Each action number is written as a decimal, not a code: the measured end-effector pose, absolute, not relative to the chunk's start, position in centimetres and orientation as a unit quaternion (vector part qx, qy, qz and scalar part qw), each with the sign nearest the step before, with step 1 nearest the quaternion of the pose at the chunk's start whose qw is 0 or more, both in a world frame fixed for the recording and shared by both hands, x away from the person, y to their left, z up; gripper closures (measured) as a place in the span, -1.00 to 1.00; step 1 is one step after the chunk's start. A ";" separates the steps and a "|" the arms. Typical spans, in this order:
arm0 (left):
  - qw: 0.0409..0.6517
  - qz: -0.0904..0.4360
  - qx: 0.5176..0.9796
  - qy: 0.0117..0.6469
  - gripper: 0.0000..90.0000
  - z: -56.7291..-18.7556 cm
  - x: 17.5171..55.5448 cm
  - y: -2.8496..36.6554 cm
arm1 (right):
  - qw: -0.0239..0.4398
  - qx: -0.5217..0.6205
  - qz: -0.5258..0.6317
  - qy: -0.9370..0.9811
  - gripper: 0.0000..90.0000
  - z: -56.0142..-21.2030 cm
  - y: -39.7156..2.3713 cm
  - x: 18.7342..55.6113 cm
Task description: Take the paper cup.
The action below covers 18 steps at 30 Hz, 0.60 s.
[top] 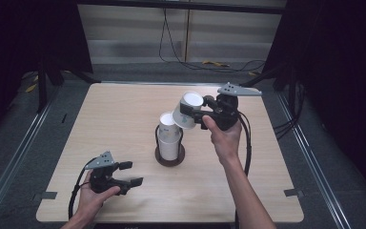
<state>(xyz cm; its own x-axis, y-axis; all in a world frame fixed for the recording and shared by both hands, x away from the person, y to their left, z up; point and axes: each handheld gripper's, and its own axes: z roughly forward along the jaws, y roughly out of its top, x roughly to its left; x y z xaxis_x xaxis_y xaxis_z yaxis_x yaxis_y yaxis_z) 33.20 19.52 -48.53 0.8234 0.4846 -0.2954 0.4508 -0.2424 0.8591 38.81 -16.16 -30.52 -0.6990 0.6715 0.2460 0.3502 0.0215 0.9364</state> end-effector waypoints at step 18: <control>0.556 0.008 0.790 0.257 -0.64 -46.2 34.6 17.1 | 0.111 0.360 0.578 0.724 -0.23 -32.6 -17.1 36.4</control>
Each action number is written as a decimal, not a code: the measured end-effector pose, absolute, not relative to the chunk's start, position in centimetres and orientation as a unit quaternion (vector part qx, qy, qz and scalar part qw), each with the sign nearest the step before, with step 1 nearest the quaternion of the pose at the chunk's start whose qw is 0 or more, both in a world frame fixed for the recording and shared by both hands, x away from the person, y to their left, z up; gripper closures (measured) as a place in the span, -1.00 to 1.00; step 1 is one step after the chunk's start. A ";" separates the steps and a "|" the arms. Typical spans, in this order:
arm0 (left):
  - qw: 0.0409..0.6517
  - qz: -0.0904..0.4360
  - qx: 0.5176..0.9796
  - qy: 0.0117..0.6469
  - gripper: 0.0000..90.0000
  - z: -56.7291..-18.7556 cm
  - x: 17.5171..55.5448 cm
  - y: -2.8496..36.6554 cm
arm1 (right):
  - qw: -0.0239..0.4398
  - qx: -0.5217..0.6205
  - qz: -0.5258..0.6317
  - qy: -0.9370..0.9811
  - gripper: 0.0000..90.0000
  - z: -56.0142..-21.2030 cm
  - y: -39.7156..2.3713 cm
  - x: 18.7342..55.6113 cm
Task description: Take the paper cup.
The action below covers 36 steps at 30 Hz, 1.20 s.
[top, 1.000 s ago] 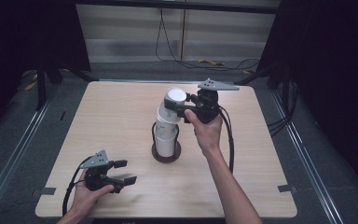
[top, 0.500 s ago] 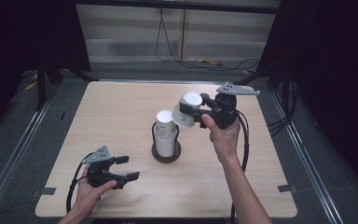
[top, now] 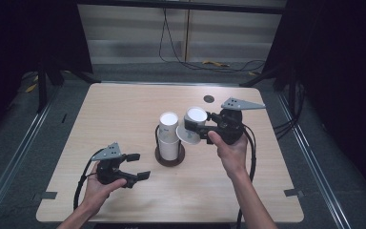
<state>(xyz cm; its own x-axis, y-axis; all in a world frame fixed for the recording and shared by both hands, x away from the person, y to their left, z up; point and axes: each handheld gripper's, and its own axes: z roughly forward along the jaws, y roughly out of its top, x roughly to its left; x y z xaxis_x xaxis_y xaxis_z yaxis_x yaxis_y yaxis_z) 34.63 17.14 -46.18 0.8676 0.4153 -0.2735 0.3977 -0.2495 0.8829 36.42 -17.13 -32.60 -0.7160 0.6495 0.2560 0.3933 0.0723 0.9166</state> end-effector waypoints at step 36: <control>0.559 0.017 0.807 0.190 -0.65 -43.9 34.7 13.6 | 0.075 0.345 0.540 0.764 -0.21 -38.5 -14.6 34.0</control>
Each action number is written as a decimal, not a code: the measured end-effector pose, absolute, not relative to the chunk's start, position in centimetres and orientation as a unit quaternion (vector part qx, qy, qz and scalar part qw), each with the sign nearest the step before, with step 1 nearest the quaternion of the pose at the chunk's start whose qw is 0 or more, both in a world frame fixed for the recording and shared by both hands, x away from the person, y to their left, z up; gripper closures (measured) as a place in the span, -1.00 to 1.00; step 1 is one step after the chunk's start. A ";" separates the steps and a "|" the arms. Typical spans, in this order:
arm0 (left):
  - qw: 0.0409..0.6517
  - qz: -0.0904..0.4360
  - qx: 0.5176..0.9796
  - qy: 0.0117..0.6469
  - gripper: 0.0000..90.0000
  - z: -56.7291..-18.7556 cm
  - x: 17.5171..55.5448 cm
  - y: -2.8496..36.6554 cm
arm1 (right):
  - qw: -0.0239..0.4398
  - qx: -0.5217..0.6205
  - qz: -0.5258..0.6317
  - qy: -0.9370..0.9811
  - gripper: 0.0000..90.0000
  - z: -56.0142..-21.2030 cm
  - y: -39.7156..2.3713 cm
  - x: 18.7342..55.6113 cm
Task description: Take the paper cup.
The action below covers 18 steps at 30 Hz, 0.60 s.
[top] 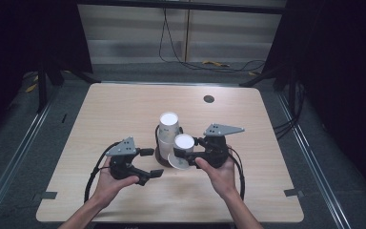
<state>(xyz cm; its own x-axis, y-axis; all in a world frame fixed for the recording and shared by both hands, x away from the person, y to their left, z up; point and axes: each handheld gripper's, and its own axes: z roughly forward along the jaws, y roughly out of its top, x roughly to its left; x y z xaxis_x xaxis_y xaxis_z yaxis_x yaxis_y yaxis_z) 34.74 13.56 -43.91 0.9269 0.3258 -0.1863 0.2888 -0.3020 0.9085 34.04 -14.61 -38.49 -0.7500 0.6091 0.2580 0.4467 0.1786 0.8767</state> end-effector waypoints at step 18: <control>0.570 -0.001 0.801 0.186 -0.65 -45.0 34.4 13.3 | 0.053 0.333 0.545 0.768 -0.21 -39.7 -13.1 33.9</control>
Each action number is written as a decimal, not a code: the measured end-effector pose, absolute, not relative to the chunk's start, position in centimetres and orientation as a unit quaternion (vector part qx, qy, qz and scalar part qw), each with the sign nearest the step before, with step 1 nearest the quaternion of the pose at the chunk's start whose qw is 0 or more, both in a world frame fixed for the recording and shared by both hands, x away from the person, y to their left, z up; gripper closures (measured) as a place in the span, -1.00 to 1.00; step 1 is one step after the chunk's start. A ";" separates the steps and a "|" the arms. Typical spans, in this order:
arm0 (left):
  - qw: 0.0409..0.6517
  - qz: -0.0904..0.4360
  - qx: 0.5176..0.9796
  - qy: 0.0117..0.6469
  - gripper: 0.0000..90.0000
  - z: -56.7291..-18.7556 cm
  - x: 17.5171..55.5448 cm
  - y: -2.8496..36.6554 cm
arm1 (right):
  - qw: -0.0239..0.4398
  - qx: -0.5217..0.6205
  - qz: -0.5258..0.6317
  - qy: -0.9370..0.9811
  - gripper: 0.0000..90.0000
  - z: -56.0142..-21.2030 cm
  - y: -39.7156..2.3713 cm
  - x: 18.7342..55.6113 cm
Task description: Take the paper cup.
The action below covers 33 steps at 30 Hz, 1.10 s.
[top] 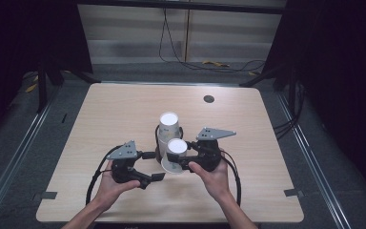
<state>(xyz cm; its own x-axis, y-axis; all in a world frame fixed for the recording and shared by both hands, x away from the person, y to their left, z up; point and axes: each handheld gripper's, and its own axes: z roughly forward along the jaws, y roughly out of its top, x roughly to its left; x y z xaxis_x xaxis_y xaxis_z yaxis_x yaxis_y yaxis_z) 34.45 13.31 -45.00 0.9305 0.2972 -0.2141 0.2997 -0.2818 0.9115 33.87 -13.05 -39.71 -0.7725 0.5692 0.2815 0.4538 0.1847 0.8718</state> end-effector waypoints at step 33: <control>0.563 -0.009 0.803 0.194 -0.64 -46.4 34.4 12.2 | 0.022 0.308 0.545 0.779 -0.22 -41.7 -9.7 33.3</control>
